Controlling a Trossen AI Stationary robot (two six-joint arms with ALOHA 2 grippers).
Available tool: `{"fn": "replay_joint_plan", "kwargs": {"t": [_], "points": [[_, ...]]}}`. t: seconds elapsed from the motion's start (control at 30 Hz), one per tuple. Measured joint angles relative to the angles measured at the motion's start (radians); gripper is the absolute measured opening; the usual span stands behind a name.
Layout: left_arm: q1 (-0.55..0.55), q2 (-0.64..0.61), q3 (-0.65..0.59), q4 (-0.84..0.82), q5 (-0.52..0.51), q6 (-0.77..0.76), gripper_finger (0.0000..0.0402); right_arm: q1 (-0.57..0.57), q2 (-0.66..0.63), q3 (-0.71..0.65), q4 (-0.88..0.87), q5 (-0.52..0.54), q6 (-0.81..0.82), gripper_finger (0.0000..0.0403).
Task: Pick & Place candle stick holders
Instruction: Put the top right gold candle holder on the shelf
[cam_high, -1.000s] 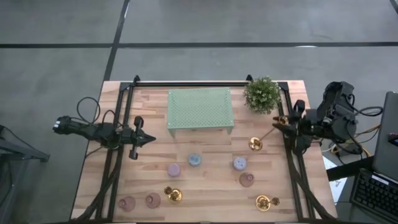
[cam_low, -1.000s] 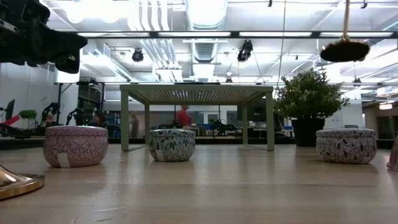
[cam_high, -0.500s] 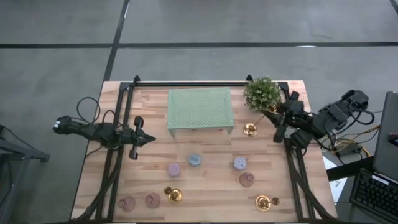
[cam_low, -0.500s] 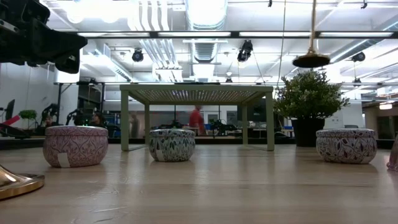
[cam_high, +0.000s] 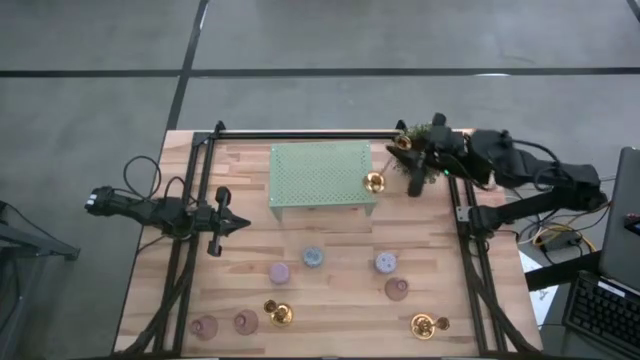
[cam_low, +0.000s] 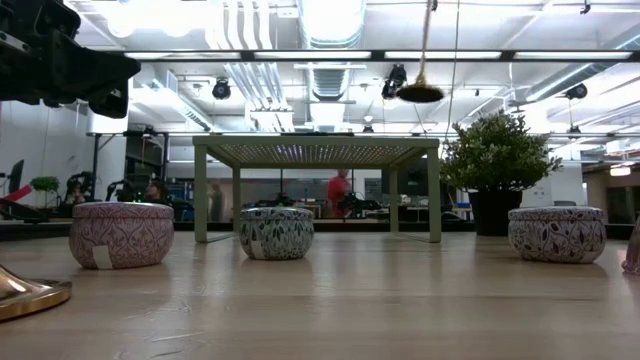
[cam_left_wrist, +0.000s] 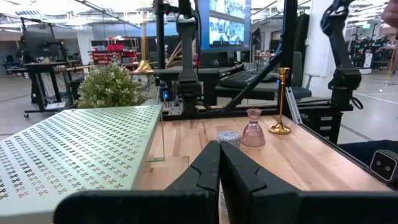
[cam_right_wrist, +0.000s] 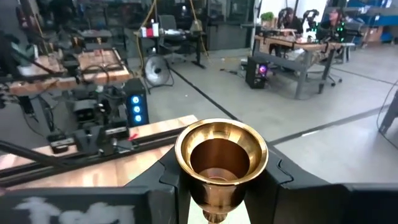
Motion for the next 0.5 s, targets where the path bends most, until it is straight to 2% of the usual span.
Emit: {"fn": "replay_joint_plan", "kwargs": {"t": [0.3, 0.5], "points": [[0.0, 0.0, 0.0, 0.0, 0.0, 0.0, 0.0014, -0.236, 0.19, 0.107, 0.03, -0.204, -0.041, 0.01], [0.0, 0.0, 0.0, 0.0, 0.0, 0.0, 0.0014, -0.315, 0.29, 0.135, 0.097, -0.236, -0.041, 0.0101]]}}
